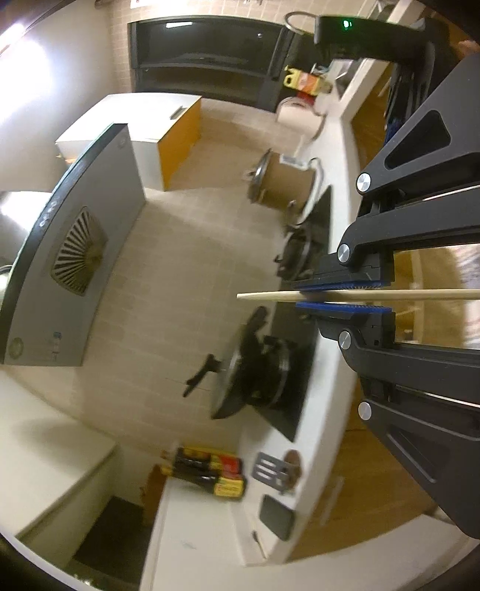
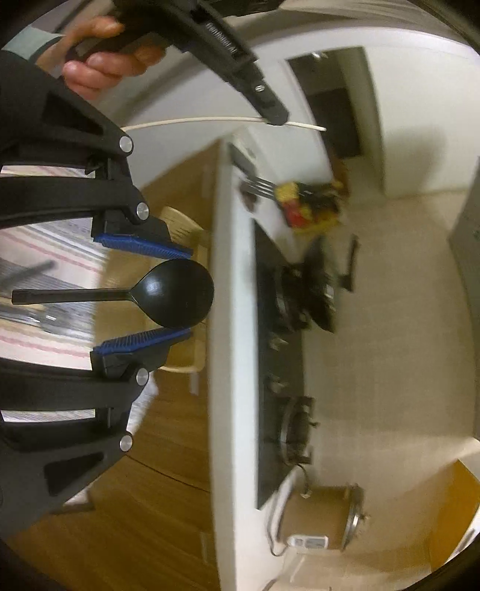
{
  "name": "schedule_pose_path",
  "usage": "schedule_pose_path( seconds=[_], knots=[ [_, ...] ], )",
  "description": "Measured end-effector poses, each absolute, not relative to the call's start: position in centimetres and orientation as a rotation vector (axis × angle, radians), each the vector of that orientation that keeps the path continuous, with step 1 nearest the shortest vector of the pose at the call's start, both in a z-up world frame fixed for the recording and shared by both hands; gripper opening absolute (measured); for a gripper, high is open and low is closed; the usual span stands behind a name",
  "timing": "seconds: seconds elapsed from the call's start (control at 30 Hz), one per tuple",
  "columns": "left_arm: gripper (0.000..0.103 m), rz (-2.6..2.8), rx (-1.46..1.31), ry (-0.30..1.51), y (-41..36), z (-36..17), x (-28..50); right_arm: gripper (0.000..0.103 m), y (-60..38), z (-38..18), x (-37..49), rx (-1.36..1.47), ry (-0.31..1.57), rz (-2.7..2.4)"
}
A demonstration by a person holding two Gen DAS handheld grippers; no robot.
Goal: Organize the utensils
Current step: 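Lift the chopstick and black spoon and lower both into the beige basket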
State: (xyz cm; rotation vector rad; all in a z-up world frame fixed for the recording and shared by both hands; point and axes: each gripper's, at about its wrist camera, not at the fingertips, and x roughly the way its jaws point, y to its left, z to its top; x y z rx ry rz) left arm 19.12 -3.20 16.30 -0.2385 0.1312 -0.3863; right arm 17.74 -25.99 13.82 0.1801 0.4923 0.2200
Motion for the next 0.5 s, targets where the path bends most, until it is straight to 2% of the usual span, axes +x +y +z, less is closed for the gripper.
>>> schedule_pose_path(
  seconds=[0.17, 0.5],
  knots=[
    [0.004, -0.355, -0.225, 0.070, -4.5, 15.9, 22.6, 0.034, -27.3, 15.0, 21.0, 0.205, 0.431, 0.170],
    [0.004, -0.332, -0.328, 0.074, -3.5, 14.8, 29.6, 0.034, -28.7, 15.6, 26.4, 0.232, 0.353, 0.128]
  ],
)
